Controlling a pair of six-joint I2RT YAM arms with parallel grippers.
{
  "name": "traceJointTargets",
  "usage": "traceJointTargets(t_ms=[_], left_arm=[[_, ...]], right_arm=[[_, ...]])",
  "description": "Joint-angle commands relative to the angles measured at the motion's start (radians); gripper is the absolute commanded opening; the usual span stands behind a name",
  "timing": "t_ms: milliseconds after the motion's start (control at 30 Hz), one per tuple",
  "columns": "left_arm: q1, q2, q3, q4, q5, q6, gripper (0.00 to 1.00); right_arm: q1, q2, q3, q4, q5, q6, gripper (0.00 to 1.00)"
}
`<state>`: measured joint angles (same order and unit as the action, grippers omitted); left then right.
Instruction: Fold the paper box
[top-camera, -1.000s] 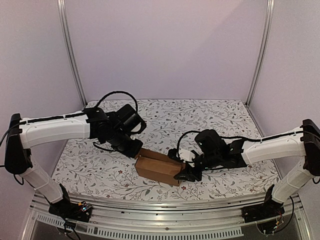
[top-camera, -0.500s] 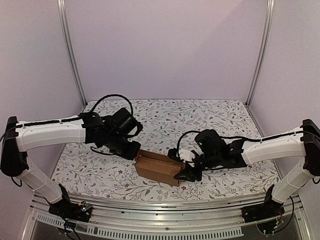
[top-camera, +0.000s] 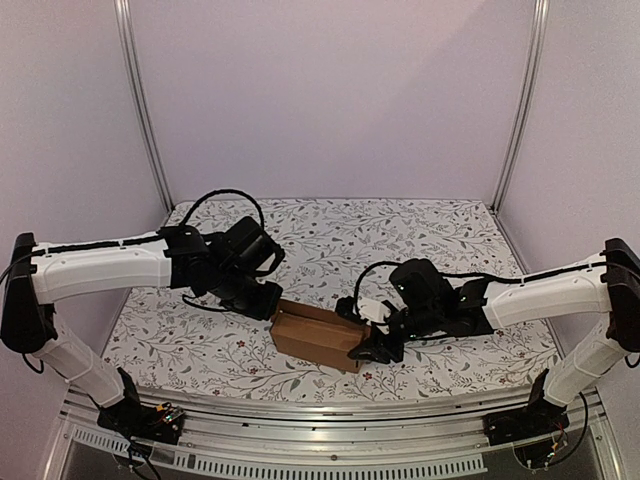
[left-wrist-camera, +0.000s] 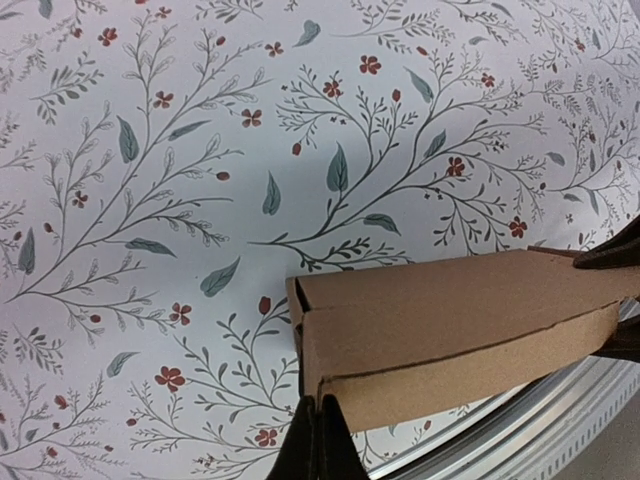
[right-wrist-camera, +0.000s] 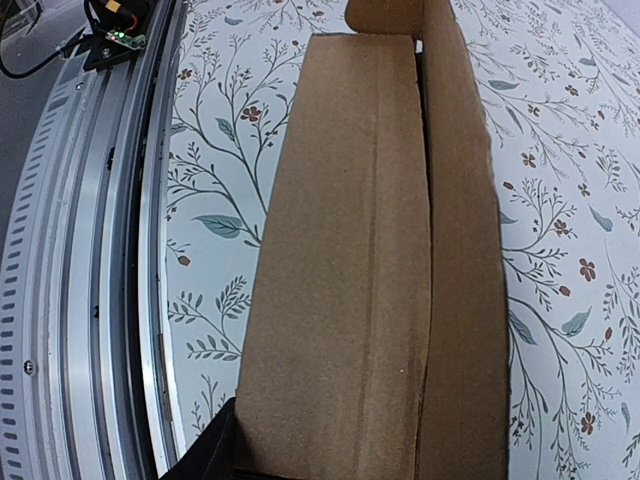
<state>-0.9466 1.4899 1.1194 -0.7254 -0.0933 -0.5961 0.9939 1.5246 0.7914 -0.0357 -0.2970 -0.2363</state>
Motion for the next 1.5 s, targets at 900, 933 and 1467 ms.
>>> traceJointTargets(t_ms=[900,933,1467], left_arm=[[-0.028,-0.026,-0.119,0.0,0.018,-0.073,0.0],[-0.031,-0.026,-0.125,0.002,0.017,-0.078,0.0],[-0.047,-0.018,-0.062,-0.003,-0.008,-0.065,0.01]], right_arm=[[-0.004,0.02,-0.02,-0.007,0.023,0.015,0.17],[-0.003,0.02,-0.019,-0.007,0.028,0.018,0.17],[-0.002,0.003,-0.023,-0.01,0.037,0.035,0.2]])
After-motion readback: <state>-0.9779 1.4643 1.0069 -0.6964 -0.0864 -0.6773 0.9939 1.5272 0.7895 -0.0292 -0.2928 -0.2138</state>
